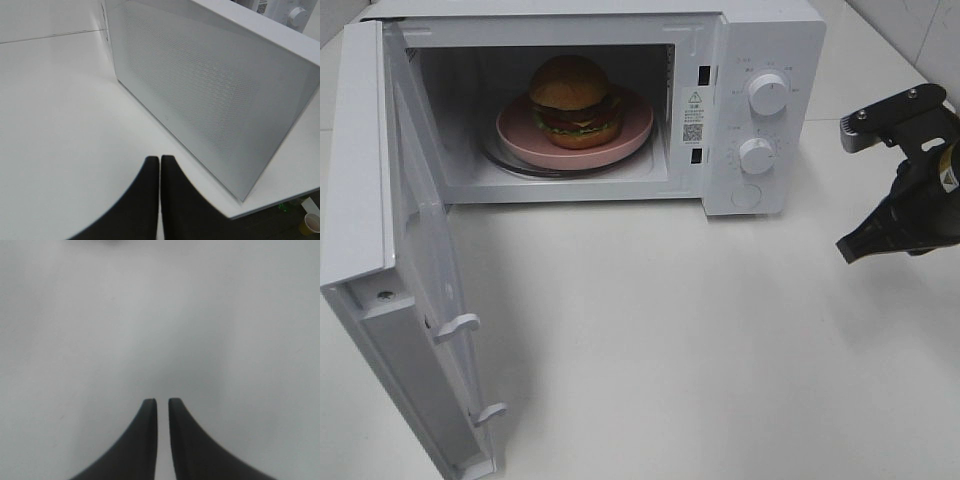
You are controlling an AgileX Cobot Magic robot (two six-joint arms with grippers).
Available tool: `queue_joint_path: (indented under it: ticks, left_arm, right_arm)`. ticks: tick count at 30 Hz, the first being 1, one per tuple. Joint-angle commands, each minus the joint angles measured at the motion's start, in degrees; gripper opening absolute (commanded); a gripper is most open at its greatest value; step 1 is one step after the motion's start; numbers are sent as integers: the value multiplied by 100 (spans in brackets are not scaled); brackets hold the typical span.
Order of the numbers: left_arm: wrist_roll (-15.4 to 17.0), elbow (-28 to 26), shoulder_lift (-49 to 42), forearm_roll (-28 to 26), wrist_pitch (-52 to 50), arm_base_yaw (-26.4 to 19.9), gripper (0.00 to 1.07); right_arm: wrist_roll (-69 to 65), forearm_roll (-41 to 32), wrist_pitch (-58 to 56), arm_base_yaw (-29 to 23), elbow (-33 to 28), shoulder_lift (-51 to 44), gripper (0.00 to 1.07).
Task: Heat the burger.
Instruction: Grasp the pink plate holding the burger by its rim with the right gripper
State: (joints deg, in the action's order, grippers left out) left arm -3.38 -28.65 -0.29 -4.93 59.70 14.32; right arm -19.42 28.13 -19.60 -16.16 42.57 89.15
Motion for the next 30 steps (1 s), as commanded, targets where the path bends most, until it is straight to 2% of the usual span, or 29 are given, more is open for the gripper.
queue_joint_path:
  ticks: [1, 2, 3, 4, 5, 6, 7, 8, 9, 10, 14, 17, 20, 21, 23, 25, 30]
  left_arm:
    - [11, 11, -92, -29, -57, -17, 0]
    - [11, 11, -92, -29, -57, -17, 0]
    - [11, 11, -92, -29, -57, -17, 0]
    - [11, 11, -92, -29, -57, -17, 0]
    - [11, 11, -92, -29, -57, -17, 0]
    - [11, 11, -92, -29, -57, -17, 0]
    - [11, 11, -92, -29, -57, -17, 0]
    - [11, 11, -92, -29, -57, -17, 0]
    - [11, 11, -92, -29, -57, -17, 0]
    - [11, 11, -92, -29, -57, -17, 0]
    - [11, 11, -92, -29, -57, -17, 0]
    - [11, 11, -92, -29, -57, -17, 0]
    - [11, 11, -92, -29, -57, -17, 0]
    - [11, 11, -92, -29, -57, -17, 0]
    - [11, 11, -92, -29, -57, -17, 0]
    - [11, 11, -92, -29, -57, -17, 0]
    - [11, 11, -92, -29, -57, -17, 0]
  right_arm:
    - [1879, -2051, -470, 23, 11, -218, 9]
    - [2676, -3077, -693, 23, 11, -264, 10]
    - [3025, -3552, -802, 23, 11, -264, 10]
    - [3025, -3552, -802, 23, 11, -264, 10]
    - [3564, -4303, -980, 23, 11, -264, 10]
    - [3564, -4303, -980, 23, 11, -264, 10]
    - [3908, -4939, -1043, 23, 11, -264, 11]
    - [4051, -5243, -1049, 23, 11, -264, 11]
    - [4051, -5243, -1049, 23, 11, -264, 11]
    - [4314, -5758, -1071, 23, 11, -264, 13]
    - [4790, -6280, -1146, 23, 11, -264, 16]
    - [5518, -6772, -1295, 23, 11, -264, 24]
    - [5609, -6847, -1301, 23, 11, -264, 26]
    - [5735, -6950, -1301, 23, 11, -264, 32]
    - [5804, -6990, -1289, 23, 11, -264, 34]
    - [5821, -7139, -1295, 23, 40, -264, 46]
    - [5856, -7151, -1358, 23, 201, -264, 56]
